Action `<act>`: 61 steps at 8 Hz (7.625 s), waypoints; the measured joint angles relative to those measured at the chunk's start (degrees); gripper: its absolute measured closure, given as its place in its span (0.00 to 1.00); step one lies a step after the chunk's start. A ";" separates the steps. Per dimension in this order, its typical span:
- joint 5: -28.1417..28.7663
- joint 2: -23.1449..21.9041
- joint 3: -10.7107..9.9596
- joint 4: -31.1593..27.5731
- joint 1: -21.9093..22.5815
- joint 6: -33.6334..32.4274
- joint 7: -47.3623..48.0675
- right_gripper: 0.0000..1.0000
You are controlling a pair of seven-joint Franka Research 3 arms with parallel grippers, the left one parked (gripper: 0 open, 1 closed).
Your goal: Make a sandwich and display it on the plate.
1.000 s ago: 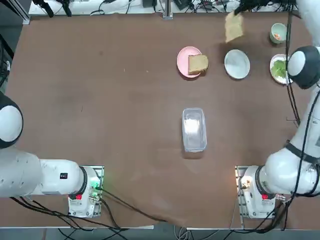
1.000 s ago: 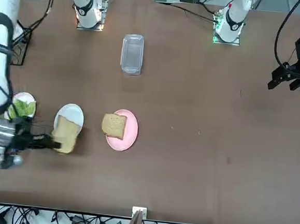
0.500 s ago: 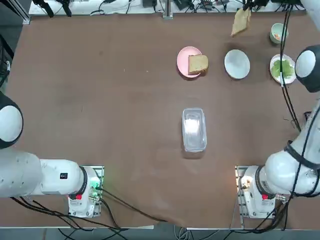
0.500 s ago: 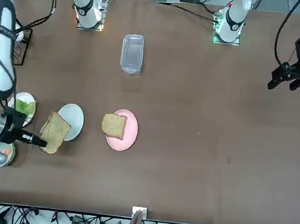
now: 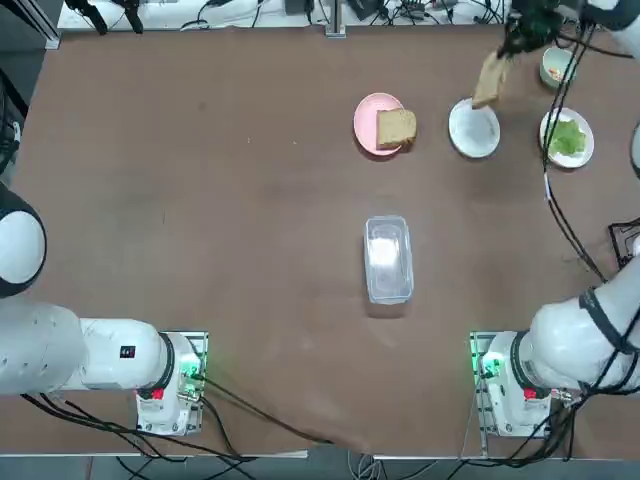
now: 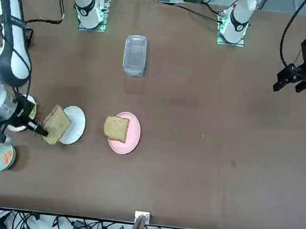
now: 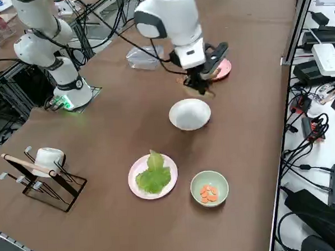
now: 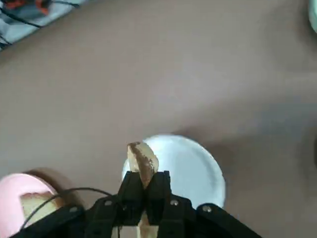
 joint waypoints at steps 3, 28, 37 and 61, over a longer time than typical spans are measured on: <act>3.93 -1.90 0.13 -6.70 -0.57 1.75 0.72 0.93; 29.61 9.45 0.03 -6.00 -4.67 10.00 -8.14 0.81; 15.71 5.44 -0.05 -0.80 -8.36 6.92 -10.47 0.00; -15.87 22.63 7.73 35.27 -6.35 -21.33 -22.90 0.96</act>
